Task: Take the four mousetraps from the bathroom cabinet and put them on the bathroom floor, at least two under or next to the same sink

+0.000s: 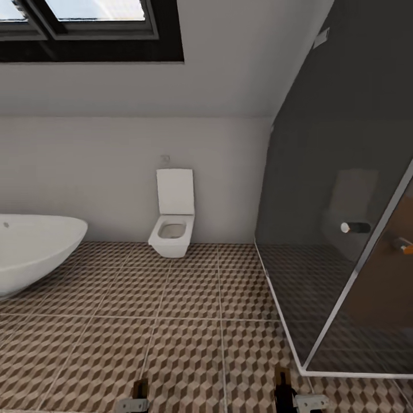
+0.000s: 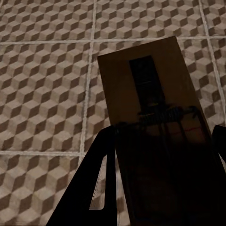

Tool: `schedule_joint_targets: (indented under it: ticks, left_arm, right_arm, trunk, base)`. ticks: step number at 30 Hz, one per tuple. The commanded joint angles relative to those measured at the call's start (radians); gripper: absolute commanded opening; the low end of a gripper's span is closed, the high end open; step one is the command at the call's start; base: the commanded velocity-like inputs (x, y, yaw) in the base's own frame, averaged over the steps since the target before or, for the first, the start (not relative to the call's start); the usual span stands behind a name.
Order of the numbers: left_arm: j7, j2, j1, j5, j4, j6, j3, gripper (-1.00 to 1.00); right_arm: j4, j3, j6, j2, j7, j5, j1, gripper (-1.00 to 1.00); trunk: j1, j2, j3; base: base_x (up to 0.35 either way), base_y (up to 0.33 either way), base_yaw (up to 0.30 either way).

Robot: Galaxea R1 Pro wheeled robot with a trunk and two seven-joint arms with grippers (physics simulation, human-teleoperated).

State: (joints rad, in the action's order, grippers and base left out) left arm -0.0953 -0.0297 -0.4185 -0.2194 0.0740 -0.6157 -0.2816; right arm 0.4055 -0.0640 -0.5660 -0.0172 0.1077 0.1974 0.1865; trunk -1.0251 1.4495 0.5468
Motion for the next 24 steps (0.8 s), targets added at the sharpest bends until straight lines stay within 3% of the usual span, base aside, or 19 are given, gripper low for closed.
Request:
schedule_joint_targets:
  ticks: [1, 24]
  left_arm:
    - [-0.007, -0.001, -0.002, -0.003, 0.004, -0.006, -0.008, -1.00]
    - [-0.007, -0.001, -0.002, -0.002, 0.004, -0.006, -0.008, -1.00]
  right_arm:
    - [-0.001, -0.003, -0.004, 0.000, 0.003, 0.007, 0.001, -1.00]
    - [-0.001, -0.003, -0.004, 0.000, 0.003, 0.007, 0.000, -1.00]
  trunk:
    - [0.000, 0.001, 0.001]
    - [0.000, 0.001, -0.009]
  base:
    - [0.000, 0.000, 0.277]
    - [0.000, 0.000, 0.277]
